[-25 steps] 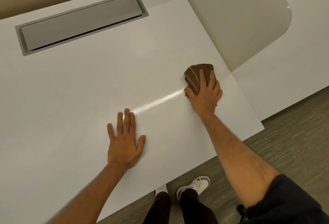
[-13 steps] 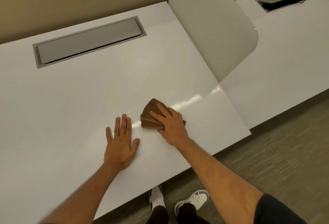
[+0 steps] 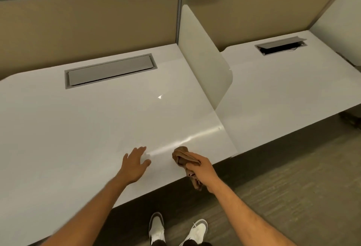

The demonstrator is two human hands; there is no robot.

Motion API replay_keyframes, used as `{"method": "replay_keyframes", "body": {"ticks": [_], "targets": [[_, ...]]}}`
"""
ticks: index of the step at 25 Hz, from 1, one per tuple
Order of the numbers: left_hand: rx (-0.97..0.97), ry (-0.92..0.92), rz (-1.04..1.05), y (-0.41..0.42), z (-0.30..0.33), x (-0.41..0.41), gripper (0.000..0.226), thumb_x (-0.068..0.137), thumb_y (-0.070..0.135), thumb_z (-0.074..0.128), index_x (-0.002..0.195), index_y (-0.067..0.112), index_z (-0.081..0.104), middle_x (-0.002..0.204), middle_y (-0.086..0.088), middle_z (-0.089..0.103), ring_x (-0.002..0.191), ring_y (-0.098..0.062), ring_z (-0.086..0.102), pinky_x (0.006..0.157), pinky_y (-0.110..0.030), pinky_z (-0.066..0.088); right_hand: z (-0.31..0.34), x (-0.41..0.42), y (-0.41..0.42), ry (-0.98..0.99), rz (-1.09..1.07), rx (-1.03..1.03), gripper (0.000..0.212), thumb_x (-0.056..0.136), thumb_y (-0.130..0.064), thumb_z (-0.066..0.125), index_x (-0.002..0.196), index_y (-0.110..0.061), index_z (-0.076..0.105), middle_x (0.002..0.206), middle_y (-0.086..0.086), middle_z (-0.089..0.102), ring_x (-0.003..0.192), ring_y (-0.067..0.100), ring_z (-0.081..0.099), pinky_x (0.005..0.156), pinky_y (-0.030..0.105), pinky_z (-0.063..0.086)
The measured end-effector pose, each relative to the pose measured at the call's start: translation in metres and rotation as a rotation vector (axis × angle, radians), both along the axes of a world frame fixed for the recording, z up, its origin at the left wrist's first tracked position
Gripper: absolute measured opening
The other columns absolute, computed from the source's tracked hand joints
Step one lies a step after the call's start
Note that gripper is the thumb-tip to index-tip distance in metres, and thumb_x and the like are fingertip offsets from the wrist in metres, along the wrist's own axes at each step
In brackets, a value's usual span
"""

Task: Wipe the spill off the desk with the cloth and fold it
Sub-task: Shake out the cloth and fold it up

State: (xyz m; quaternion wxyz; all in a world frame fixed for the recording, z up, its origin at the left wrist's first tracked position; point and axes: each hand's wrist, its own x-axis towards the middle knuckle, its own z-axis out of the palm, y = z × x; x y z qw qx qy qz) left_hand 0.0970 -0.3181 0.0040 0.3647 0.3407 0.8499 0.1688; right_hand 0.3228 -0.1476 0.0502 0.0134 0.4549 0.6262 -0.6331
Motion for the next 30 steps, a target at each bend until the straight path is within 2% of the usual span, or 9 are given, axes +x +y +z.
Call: {"method": "replay_keyframes", "body": {"ticks": [2,5,7,10,14,18,22,25,30], "targets": [[0.068,-0.069,0.083,0.001,0.028,0.035,0.053,0.109,0.040,0.048,0.159,0.027,0.040,0.167,0.000,0.039,0.157,-0.025,0.030,0.129,-0.046,0.011,0.026,0.022,0.002,0.048,-0.067,-0.082,0.034,0.099,-0.018,0.058,0.105,-0.049,0.071,0.100,-0.003,0.077,0.093,0.015,0.073,0.081,0.028,0.060],[0.145,-0.197,0.140,0.005,0.064,0.077,0.045,0.107,0.038,0.053,0.151,0.031,0.050,0.153,0.003,0.057,0.143,-0.021,0.051,0.120,-0.040,0.036,0.050,0.048,0.002,0.145,-0.229,-0.265,0.025,0.102,-0.028,0.056,0.125,-0.032,0.067,0.117,0.001,0.075,0.110,0.022,0.071,0.098,0.044,0.057],[0.193,-0.289,0.189,0.012,0.089,0.098,0.040,0.107,0.038,0.054,0.147,0.034,0.052,0.147,0.003,0.062,0.137,-0.018,0.057,0.116,-0.037,0.041,0.068,0.059,0.004,0.208,-0.301,-0.398,0.031,0.104,-0.040,0.051,0.127,-0.027,0.066,0.120,0.007,0.075,0.113,0.028,0.071,0.104,0.050,0.053],[0.280,-0.376,0.271,0.024,0.117,0.124,0.042,0.106,0.043,0.054,0.146,0.034,0.053,0.145,0.004,0.062,0.132,-0.016,0.059,0.117,-0.040,0.041,0.096,0.066,0.008,0.290,-0.327,-0.534,0.045,0.103,-0.053,0.046,0.125,-0.023,0.071,0.123,0.011,0.074,0.115,0.029,0.070,0.104,0.049,0.052],[0.427,-0.493,0.399,0.032,0.143,0.142,0.050,0.103,0.053,0.052,0.148,0.031,0.052,0.137,0.007,0.066,0.120,-0.012,0.067,0.113,-0.044,0.050,0.128,0.059,0.011,0.334,-0.191,-0.438,0.048,0.103,-0.057,0.037,0.130,-0.031,0.068,0.128,0.005,0.072,0.118,0.025,0.069,0.103,0.047,0.052],[0.555,-0.667,0.549,0.040,0.165,0.146,0.052,0.094,0.068,0.055,0.130,0.032,0.063,0.125,0.007,0.073,0.118,-0.017,0.068,0.102,-0.039,0.055,0.156,0.038,0.011,0.277,-0.011,-0.237,0.042,0.104,-0.055,0.036,0.124,-0.036,0.068,0.119,-0.005,0.075,0.106,0.013,0.073,0.086,0.033,0.058],[0.627,-0.595,0.656,0.044,0.176,0.119,0.043,0.091,0.054,0.060,0.126,0.028,0.067,0.116,0.005,0.079,0.113,-0.017,0.072,0.093,-0.029,0.056,0.162,0.004,0.015,0.322,0.070,-0.052,0.035,0.108,-0.044,0.035,0.129,-0.034,0.062,0.128,-0.004,0.069,0.118,0.014,0.065,0.106,0.041,0.053],[0.641,-0.516,0.700,0.046,0.180,0.081,0.029,0.102,0.042,0.059,0.127,0.028,0.063,0.123,0.002,0.074,0.113,-0.020,0.070,0.089,-0.030,0.058,0.156,-0.024,0.023,0.340,-0.077,-0.112,0.036,0.108,-0.042,0.038,0.130,-0.029,0.063,0.129,0.001,0.070,0.117,0.021,0.066,0.106,0.047,0.052],[0.680,-0.509,0.665,0.056,0.193,0.023,0.029,0.097,0.046,0.063,0.122,0.031,0.065,0.118,0.009,0.076,0.109,-0.017,0.073,0.083,-0.026,0.060,0.148,-0.064,0.048,0.394,-0.171,-0.239,0.046,0.104,-0.057,0.037,0.131,-0.033,0.065,0.125,0.000,0.073,0.112,0.025,0.071,0.094,0.051,0.059]]}}
